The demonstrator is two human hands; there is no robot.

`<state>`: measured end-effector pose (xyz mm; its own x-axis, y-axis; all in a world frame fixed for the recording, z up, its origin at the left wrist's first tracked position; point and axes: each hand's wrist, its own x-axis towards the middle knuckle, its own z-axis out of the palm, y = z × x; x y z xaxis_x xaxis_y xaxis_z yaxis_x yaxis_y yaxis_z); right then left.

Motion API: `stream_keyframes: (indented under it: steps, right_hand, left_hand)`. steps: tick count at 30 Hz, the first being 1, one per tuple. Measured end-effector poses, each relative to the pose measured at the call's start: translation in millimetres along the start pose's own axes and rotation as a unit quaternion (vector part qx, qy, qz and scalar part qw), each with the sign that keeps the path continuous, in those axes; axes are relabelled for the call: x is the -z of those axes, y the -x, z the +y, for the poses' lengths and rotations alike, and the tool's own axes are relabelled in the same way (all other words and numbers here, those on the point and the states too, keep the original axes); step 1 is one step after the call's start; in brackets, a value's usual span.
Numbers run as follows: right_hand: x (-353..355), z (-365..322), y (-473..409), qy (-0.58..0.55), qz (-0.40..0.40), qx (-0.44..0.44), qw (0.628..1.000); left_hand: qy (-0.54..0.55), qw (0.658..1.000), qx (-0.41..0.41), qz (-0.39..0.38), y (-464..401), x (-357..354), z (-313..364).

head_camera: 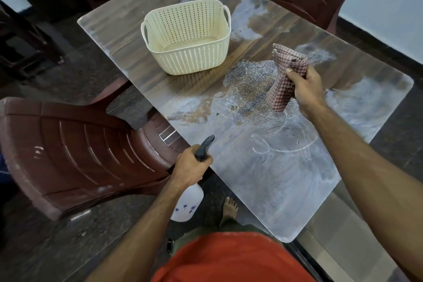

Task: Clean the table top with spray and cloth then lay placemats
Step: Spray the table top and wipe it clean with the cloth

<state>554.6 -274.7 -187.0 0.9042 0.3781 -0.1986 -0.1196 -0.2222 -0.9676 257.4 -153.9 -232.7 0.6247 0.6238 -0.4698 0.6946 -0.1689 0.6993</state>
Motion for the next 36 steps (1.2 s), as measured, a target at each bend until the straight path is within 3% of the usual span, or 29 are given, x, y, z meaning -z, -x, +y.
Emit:
stream_keyframes:
  steps: [12, 19, 24, 29, 36]
  right_hand:
    - [-12, 4, 54, -0.001, 0.013, 0.025, 1.000]
    - [-1, 12, 84, -0.025, 0.026, 0.033, 0.999]
    - [10, 16, 96, -0.025, 0.043, 0.034, 0.998]
    - [14, 19, 99, 0.041, 0.059, 0.058, 0.996]
    - [6, 44, 105, 0.148, 0.025, 0.045, 0.988]
  left_hand:
    - [0.011, 0.999, -0.030, -0.013, 41, 3, -28]
    - [0.074, 0.995, 0.015, 0.062, 55, 19, -31]
    - [0.053, 0.994, 0.009, 0.094, 56, 31, -33]
    - [0.066, 0.996, -0.026, 0.062, 60, 30, -31]
    - [0.056, 0.998, 0.005, 0.043, 59, 25, -32]
